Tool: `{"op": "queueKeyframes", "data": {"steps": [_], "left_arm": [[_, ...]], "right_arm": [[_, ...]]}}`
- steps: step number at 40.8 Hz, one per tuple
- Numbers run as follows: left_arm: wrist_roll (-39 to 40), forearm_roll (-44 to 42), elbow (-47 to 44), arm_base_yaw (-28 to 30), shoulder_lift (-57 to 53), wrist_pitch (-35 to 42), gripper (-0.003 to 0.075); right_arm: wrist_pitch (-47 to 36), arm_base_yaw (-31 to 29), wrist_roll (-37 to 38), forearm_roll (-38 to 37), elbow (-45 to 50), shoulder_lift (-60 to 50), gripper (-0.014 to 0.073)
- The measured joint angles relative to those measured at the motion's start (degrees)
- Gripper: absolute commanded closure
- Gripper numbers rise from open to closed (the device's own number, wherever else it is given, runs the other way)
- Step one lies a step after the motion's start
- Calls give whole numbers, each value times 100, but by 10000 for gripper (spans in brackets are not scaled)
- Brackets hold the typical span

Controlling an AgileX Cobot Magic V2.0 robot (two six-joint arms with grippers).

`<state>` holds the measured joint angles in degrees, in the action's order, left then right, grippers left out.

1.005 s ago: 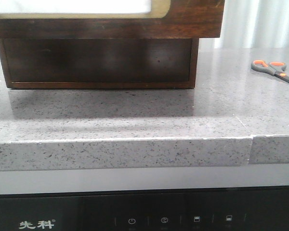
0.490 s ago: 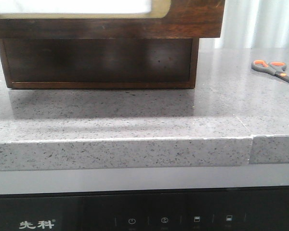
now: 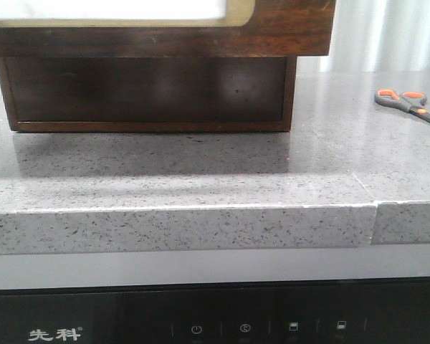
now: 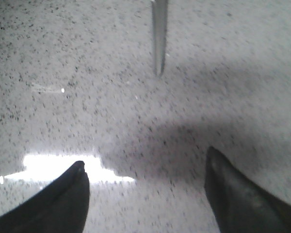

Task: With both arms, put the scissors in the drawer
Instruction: 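Lower the right gripper onto the orange-handled scissors and grasp them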

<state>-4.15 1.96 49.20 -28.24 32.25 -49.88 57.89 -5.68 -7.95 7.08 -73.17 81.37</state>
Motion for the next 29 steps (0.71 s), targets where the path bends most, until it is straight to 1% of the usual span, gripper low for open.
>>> {"op": "queueKeyframes", "data": {"steps": [17,20,27,29], "left_arm": [[0,0,0,0,0,13,259],[0,0,0,0,0,27,259],[0,0,0,0,0,31,259],[0,0,0,0,0,31,259]], "right_arm": [[23,0,-150,94,-1494,1874,76],[23,0,-150,94,-1712,2132,101],[12,0,-150,94,-2189,2696,196],[12,0,-150,94,-2300,2831,204]]}}
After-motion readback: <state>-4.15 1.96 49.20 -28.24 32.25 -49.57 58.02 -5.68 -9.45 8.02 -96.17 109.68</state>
